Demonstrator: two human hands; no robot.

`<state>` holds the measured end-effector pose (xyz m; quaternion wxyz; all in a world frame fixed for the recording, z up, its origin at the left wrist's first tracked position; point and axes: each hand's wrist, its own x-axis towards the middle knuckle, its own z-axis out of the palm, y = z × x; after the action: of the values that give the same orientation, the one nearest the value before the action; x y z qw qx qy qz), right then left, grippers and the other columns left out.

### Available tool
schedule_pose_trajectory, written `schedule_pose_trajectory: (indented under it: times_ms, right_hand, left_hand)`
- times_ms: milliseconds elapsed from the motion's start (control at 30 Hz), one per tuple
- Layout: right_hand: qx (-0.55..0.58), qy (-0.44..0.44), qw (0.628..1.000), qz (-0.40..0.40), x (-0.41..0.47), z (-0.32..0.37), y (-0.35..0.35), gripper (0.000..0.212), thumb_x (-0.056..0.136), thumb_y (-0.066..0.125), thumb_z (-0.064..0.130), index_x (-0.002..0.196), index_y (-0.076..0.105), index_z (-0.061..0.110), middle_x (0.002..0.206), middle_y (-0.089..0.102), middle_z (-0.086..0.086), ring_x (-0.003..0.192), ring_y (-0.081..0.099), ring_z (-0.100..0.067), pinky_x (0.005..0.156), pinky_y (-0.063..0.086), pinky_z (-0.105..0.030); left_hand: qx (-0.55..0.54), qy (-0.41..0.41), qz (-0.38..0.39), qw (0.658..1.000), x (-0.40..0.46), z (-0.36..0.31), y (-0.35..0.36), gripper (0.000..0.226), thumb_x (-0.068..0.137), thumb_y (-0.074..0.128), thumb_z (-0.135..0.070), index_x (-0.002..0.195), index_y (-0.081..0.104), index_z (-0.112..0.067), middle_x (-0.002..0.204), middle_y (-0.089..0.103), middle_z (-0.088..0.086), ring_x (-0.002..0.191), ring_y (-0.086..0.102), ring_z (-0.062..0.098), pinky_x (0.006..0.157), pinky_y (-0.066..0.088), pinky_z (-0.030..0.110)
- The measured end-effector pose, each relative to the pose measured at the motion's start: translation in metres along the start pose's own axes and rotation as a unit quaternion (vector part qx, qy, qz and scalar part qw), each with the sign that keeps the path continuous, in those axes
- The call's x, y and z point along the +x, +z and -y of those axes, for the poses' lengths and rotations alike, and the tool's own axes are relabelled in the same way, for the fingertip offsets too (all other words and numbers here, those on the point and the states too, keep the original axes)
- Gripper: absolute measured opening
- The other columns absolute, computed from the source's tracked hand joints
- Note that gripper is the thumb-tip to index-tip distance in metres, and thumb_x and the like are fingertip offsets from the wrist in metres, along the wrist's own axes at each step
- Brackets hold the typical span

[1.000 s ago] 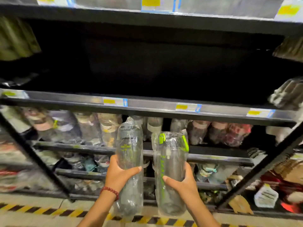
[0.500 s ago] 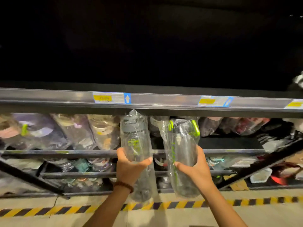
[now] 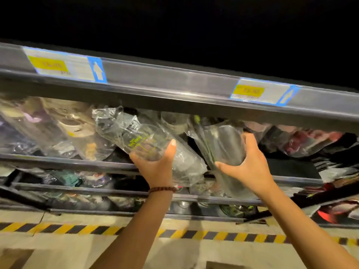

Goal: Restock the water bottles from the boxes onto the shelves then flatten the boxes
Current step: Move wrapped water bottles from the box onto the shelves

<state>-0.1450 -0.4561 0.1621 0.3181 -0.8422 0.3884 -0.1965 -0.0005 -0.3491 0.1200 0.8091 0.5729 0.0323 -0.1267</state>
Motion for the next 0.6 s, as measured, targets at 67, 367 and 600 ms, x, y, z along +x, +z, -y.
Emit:
schedule_pose_trajectory:
  times_ms: [67,367,600]
  right_hand:
    - [0.013,-0.001,1.0,-0.01,0.007,-0.009,-0.003,0.064,0.064,0.085,0.03,0.107,0.039,0.017,0.097,0.052,0.008,0.091,0.052,-0.015,0.073,0.045,-0.03]
    - [-0.082,-0.038,0.996,-0.006,0.03,-0.026,0.006,0.058,0.06,0.085,0.035,0.086,0.036,0.017,0.078,0.039,0.01,0.069,0.042,-0.007,0.057,0.034,-0.025]
    - [0.006,-0.028,1.0,-0.011,0.038,-0.029,0.026,0.062,0.059,0.087,0.027,0.093,0.036,0.022,0.083,0.038,0.02,0.075,0.048,-0.001,0.06,0.038,-0.012]
  left_hand:
    - [-0.019,0.003,-0.01,1.0,0.008,0.008,0.004,0.065,0.068,0.081,-0.007,0.09,0.033,-0.044,0.101,0.043,-0.022,0.088,0.052,-0.009,0.072,0.044,0.006]
    - [-0.092,0.047,-0.056,0.993,0.029,0.03,0.021,0.107,0.048,0.08,-0.027,0.138,0.022,-0.025,0.142,0.038,0.013,0.129,0.046,0.021,0.099,0.048,0.031]
    - [-0.007,0.051,-0.079,0.996,0.045,0.044,0.015,0.107,0.071,0.078,-0.004,0.148,0.004,-0.01,0.111,0.043,-0.02,0.094,0.051,-0.019,0.073,0.043,-0.002]
